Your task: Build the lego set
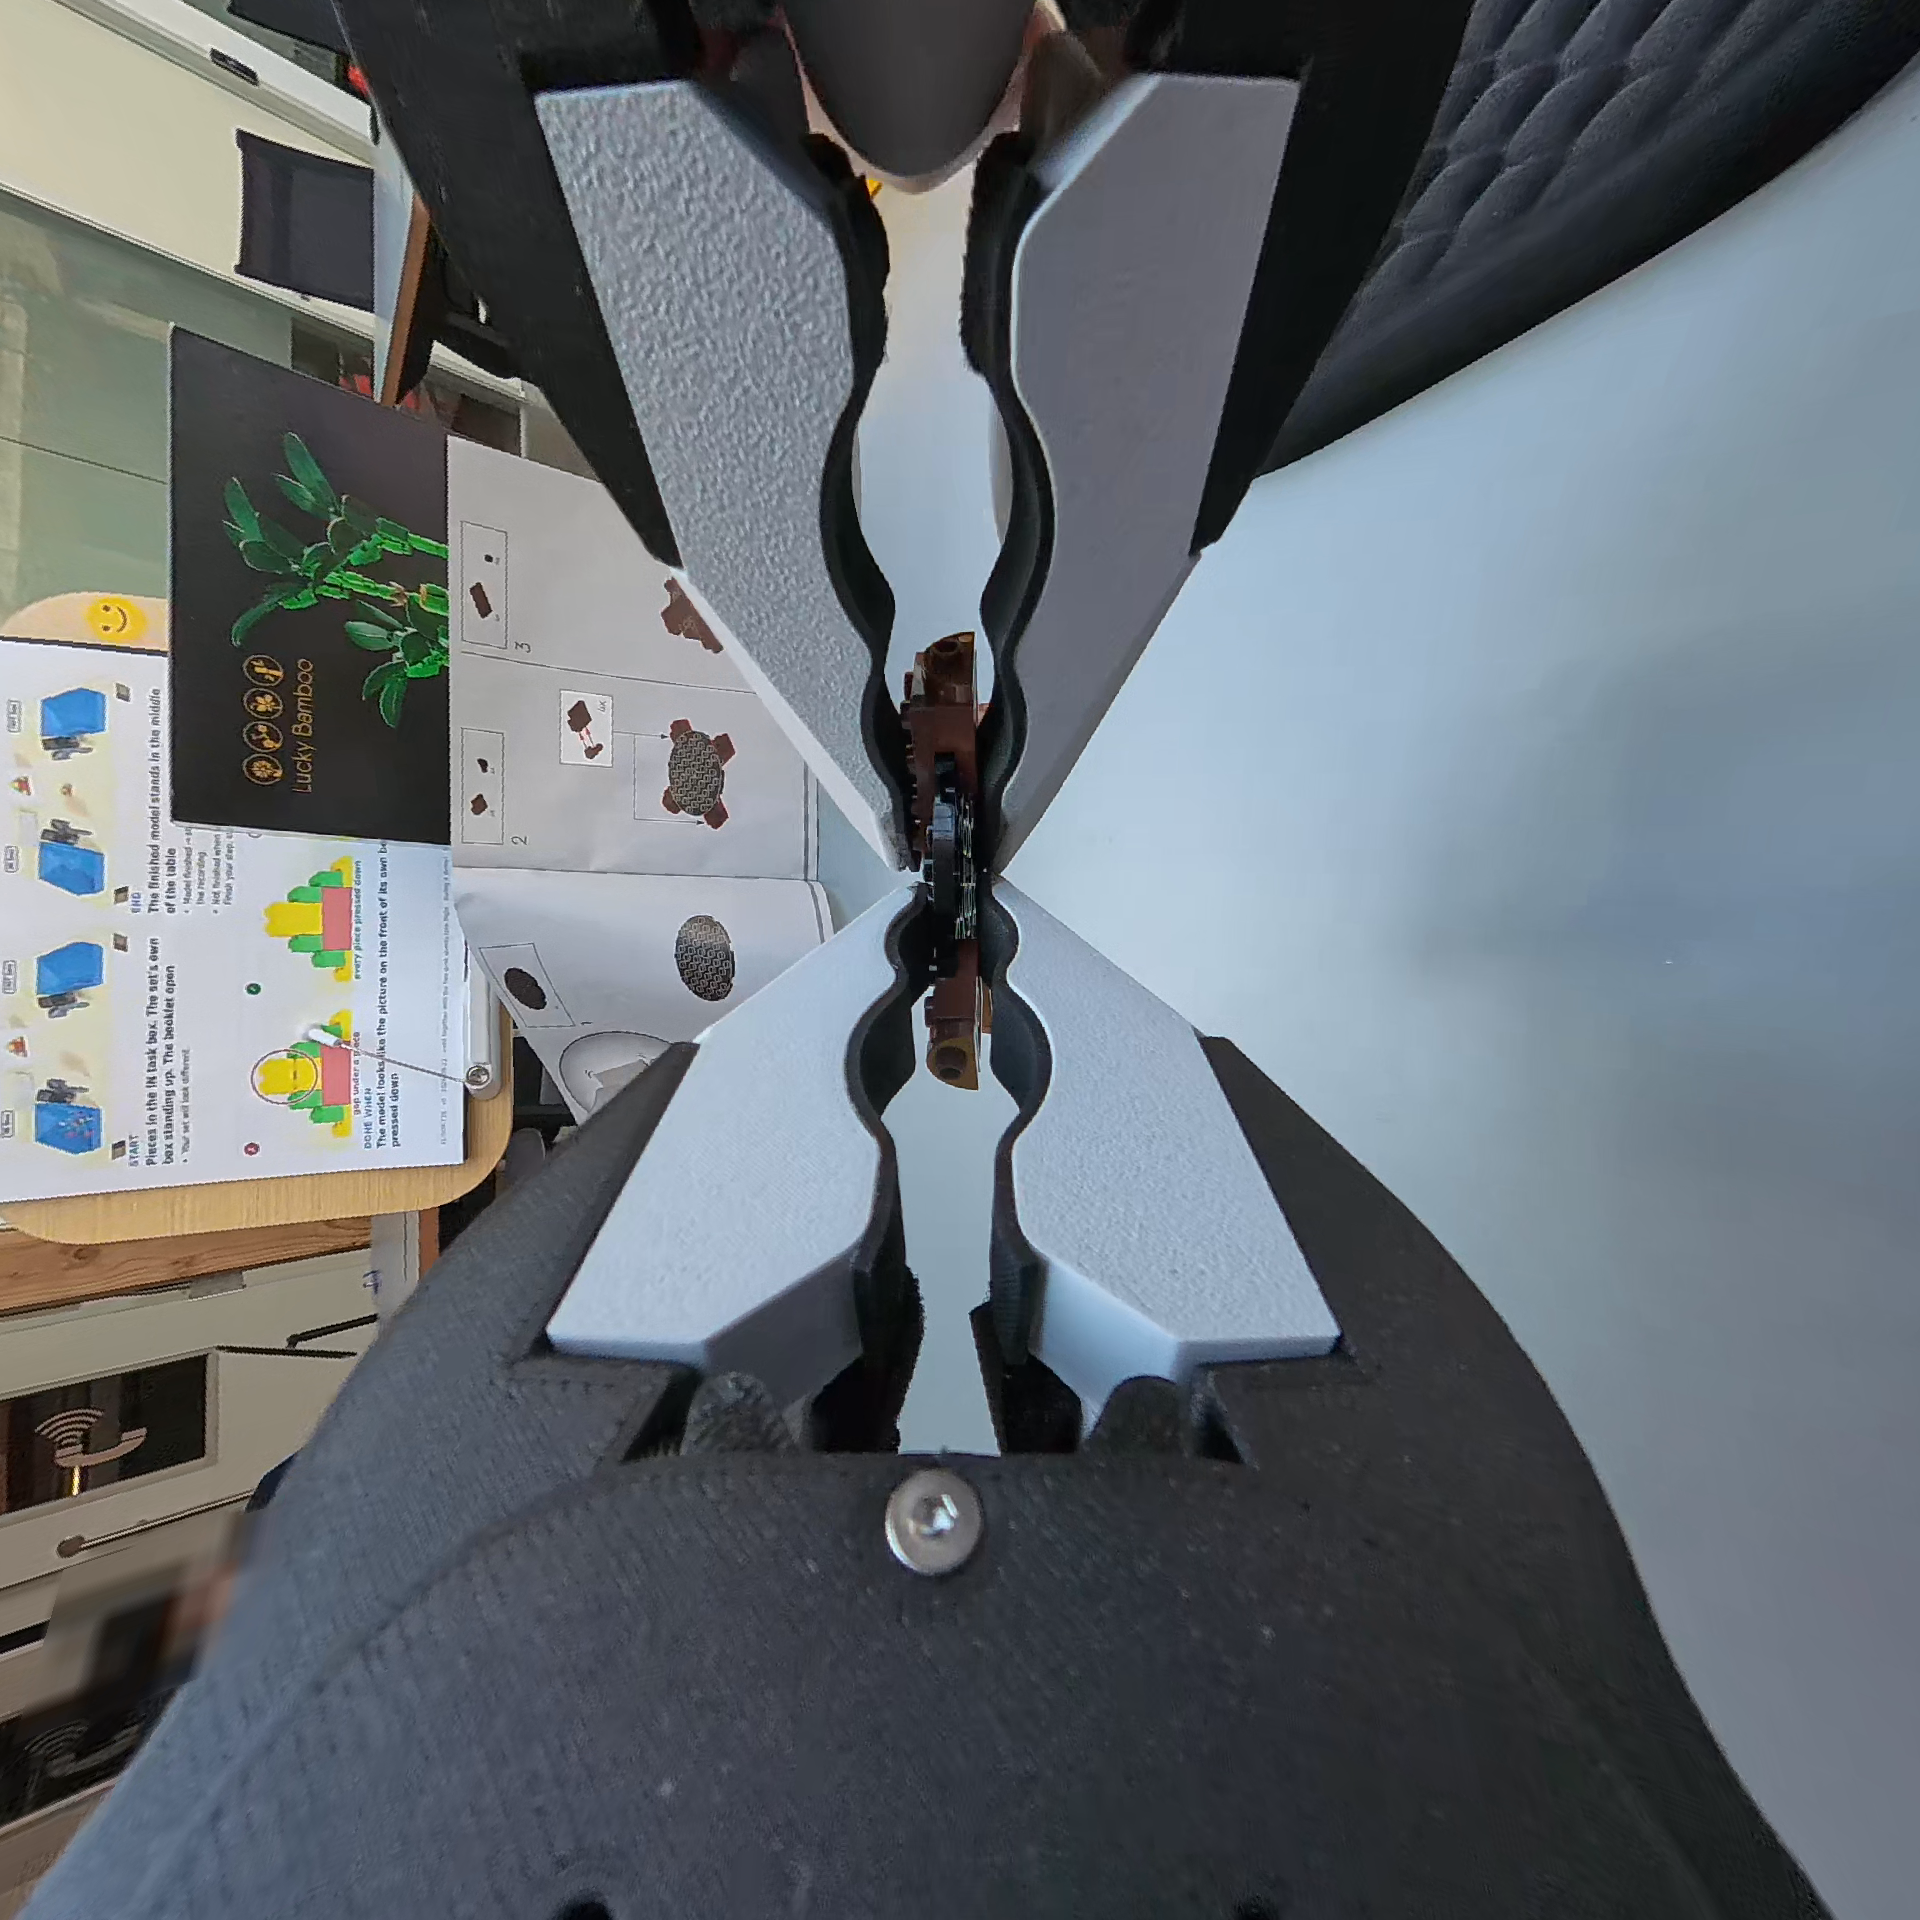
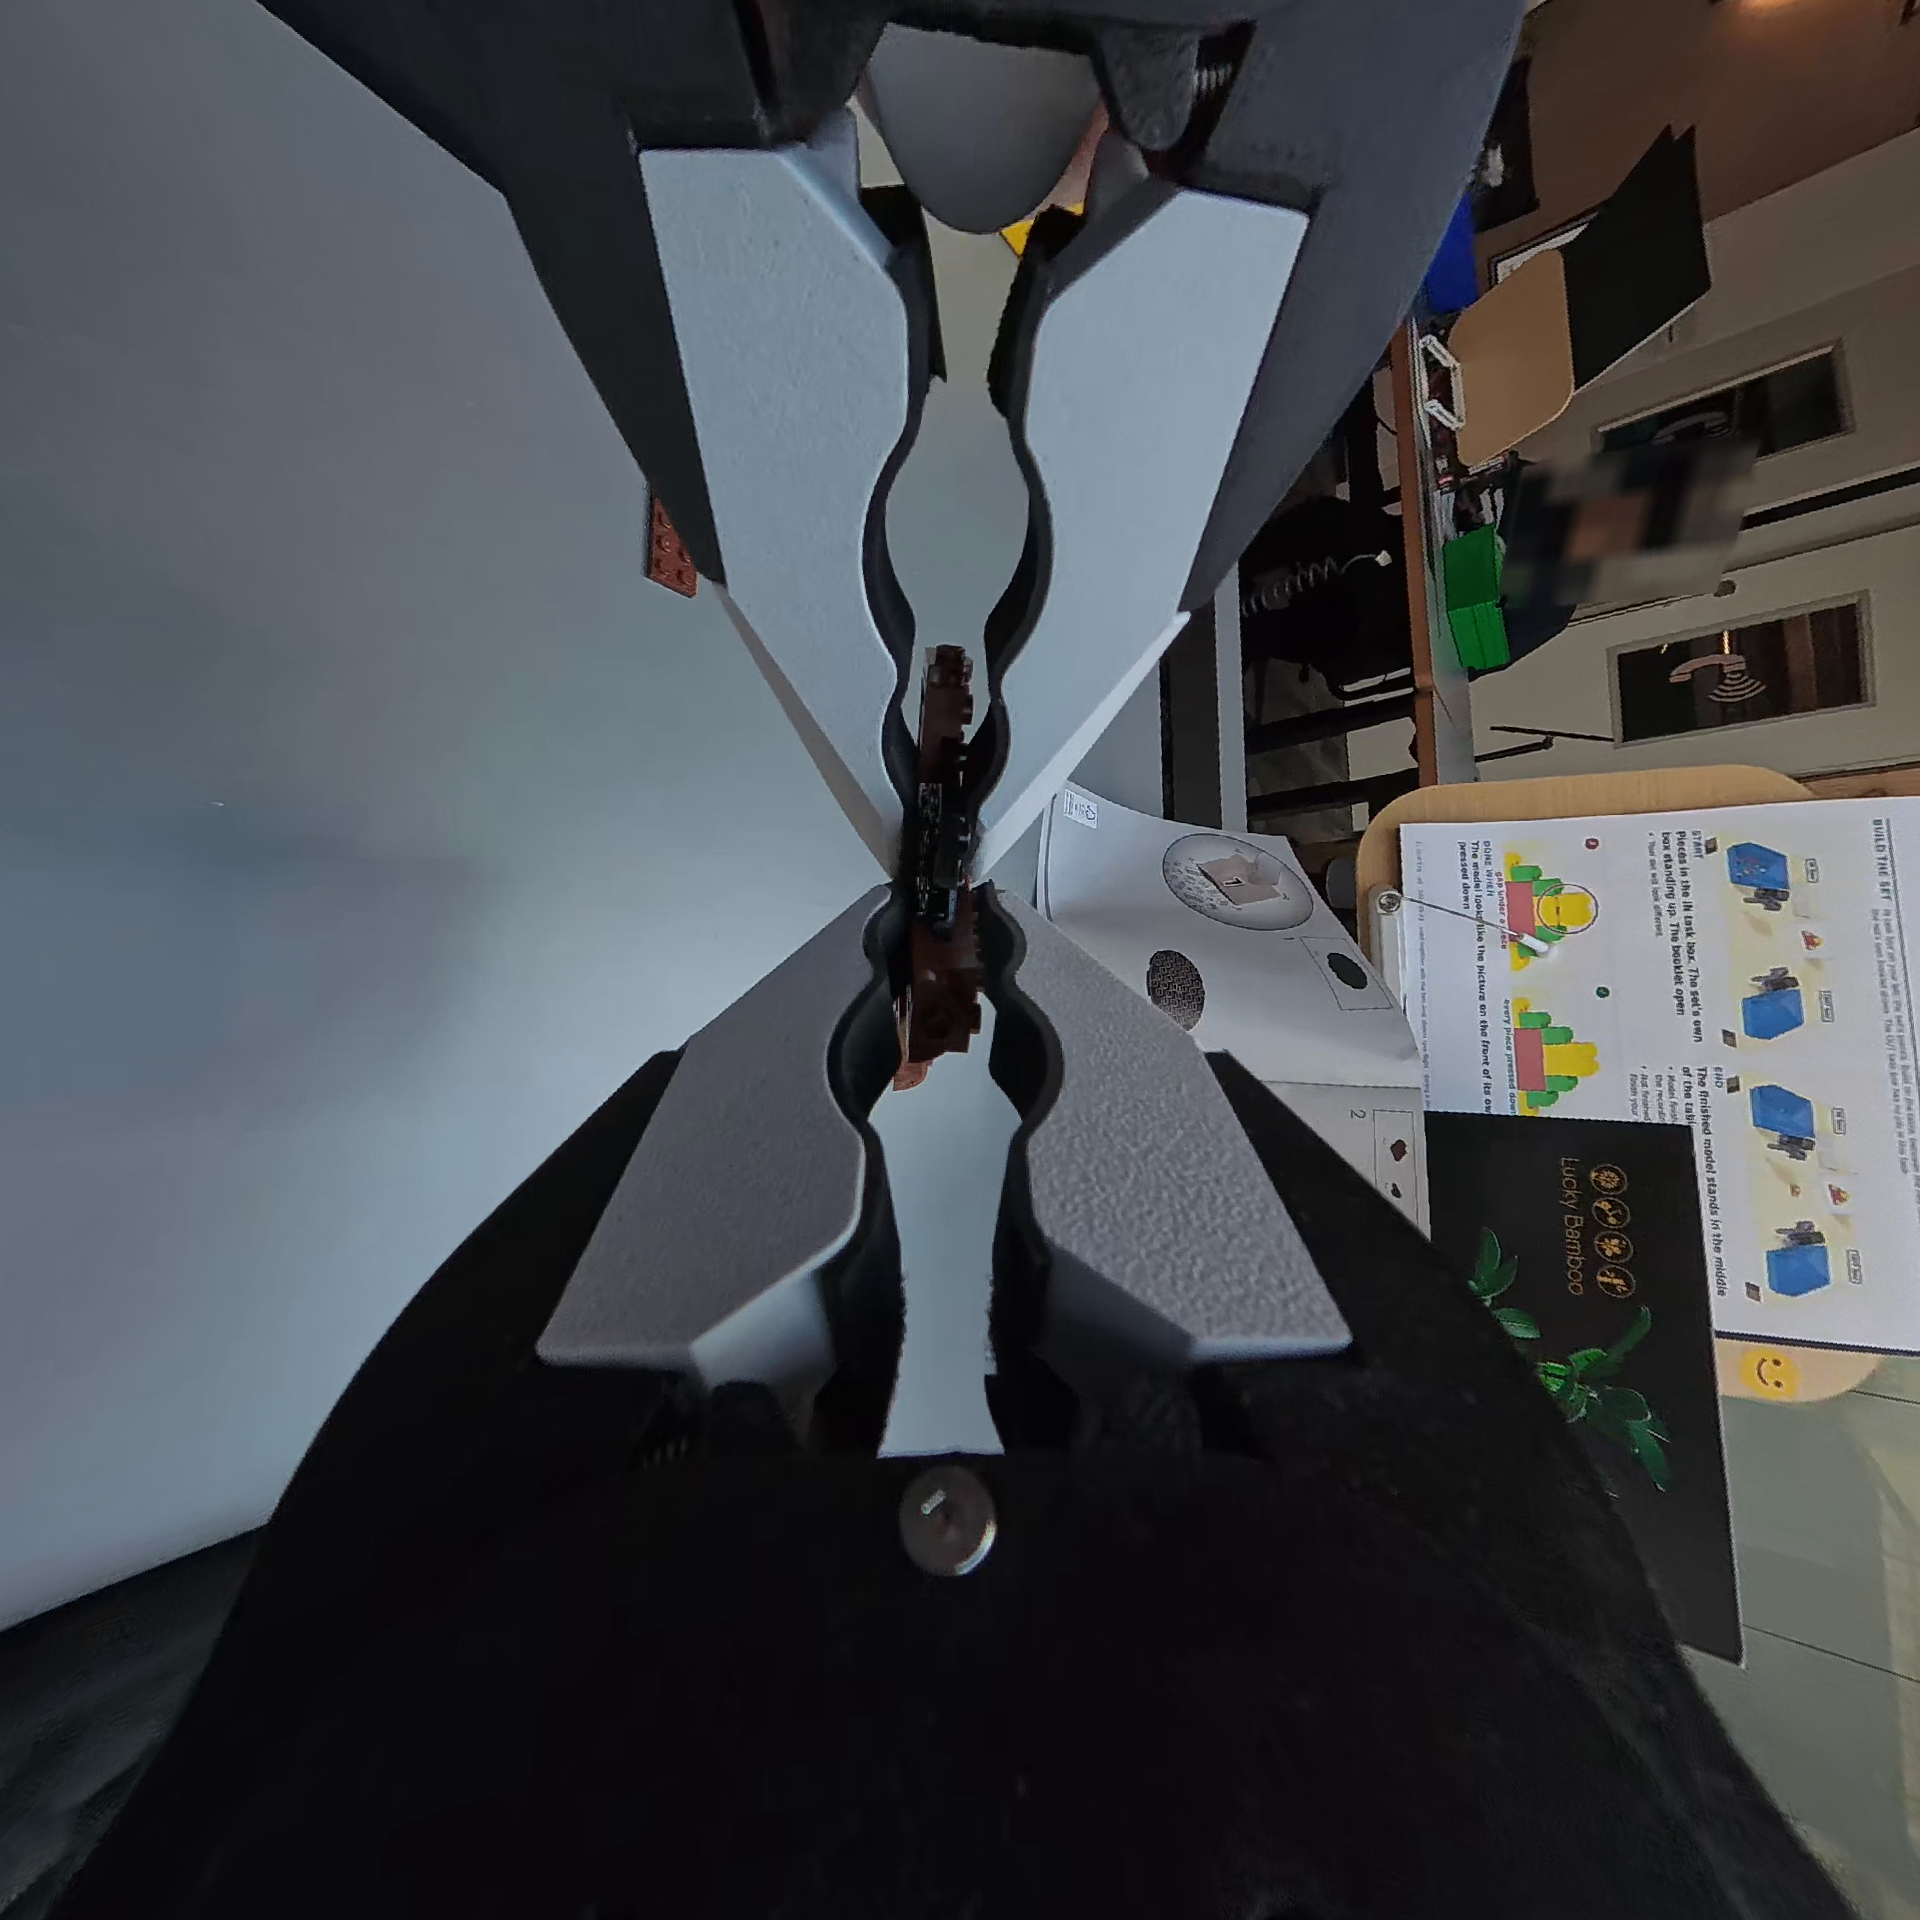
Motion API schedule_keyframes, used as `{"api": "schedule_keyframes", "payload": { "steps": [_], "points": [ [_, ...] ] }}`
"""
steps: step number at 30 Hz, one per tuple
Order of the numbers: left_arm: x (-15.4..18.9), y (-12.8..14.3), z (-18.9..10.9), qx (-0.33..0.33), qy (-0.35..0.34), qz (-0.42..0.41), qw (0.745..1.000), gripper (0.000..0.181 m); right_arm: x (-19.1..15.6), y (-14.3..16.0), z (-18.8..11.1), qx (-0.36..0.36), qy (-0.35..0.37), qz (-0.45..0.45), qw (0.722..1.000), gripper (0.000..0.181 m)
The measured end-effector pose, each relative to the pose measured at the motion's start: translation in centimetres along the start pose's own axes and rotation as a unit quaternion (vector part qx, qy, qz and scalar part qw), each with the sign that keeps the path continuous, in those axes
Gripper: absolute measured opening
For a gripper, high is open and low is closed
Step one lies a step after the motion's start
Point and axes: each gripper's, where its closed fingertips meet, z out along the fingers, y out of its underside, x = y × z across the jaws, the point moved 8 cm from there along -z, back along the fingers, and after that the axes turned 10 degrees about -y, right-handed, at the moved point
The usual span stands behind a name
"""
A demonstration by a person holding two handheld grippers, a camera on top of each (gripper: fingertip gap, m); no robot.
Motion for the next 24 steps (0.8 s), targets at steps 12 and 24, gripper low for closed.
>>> {"api": "schedule_keyframes", "payload": {
  "steps": [12,24],
  "points": [
    [-0.05,0.05,0.22,-0.010,-0.016,0.018,1.000,0.005,-0.01,-0.17,0.38,-0.024,0.032,-0.021,0.999,0.009],
    [-0.14,0.49,0.40,-0.015,-0.012,0.009,1.000,0.005,0.34,-0.02,0.93,-0.021,0.047,-0.004,0.999,0.021]
  ]
}}
